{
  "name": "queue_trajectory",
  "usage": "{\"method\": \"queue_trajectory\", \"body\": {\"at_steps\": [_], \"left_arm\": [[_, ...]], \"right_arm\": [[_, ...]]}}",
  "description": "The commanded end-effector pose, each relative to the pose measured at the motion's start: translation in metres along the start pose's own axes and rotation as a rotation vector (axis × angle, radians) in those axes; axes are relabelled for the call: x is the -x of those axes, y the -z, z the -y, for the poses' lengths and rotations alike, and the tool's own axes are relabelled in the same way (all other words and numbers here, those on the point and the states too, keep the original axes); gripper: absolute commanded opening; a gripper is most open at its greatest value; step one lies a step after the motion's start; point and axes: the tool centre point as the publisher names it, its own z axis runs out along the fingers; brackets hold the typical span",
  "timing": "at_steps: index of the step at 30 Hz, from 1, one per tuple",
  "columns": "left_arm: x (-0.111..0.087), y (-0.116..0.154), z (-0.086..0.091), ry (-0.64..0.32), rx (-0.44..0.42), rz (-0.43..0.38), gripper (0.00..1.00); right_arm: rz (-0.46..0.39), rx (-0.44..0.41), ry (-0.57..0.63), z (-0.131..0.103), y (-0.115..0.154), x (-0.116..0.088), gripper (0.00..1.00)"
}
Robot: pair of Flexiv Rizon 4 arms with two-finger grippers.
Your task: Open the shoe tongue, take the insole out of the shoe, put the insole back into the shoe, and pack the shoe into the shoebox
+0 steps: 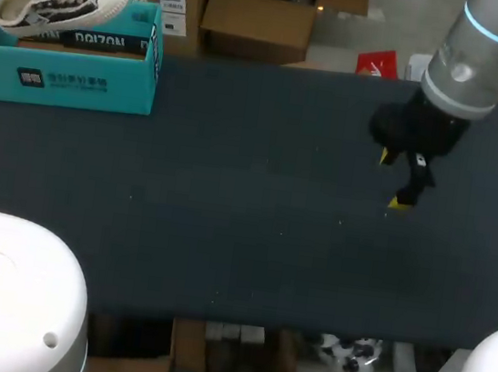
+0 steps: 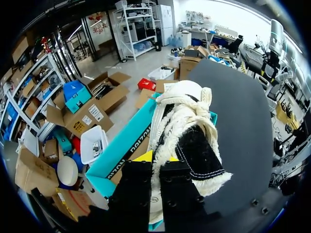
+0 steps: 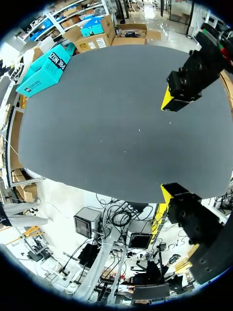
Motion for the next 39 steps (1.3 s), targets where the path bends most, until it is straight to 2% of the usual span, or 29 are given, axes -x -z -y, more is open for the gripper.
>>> {"method": "queue_trajectory", "body": {"at_steps": [1, 5, 6, 20, 27, 28, 29, 33, 39], "left_arm": [[0.019, -0.021, -0.021, 0.007, 0.018, -0.115, 0.0], [0.028, -0.047, -0.04, 0.038, 0.06, -0.122, 0.0], [0.03, -0.054, -0.045, 0.044, 0.073, -0.145, 0.0], [0.035, -0.115, -0.077, 0.05, 0.241, -0.269, 0.0], [0.039, -0.134, -0.079, 0.107, 0.276, -0.297, 0.0], [0.04, -0.134, -0.078, 0.119, 0.271, -0.289, 0.27], [0.039, -0.134, -0.077, 0.129, 0.264, -0.29, 1.0], [0.036, -0.118, -0.067, 0.149, 0.213, -0.285, 1.0], [0.018, -0.085, -0.046, 0.13, 0.164, -0.274, 1.0]], "right_arm": [[-0.003, -0.004, -0.001, -0.001, 0.001, 0.0, 1.0], [-0.003, -0.004, -0.001, -0.001, 0.001, 0.0, 1.0], [-0.003, -0.004, -0.001, -0.001, 0.001, 0.0, 1.0], [-0.003, -0.004, -0.001, -0.001, 0.001, 0.0, 1.0], [-0.003, -0.004, -0.001, -0.001, 0.001, 0.0, 1.0], [-0.003, -0.004, -0.001, -0.001, 0.001, 0.0, 1.0], [-0.003, -0.004, -0.001, -0.001, 0.001, 0.0, 1.0], [-0.003, -0.004, -0.001, -0.001, 0.001, 0.0, 1.0], [-0.003, -0.004, -0.001, -0.001, 0.001, 0.0, 1.0]]}}
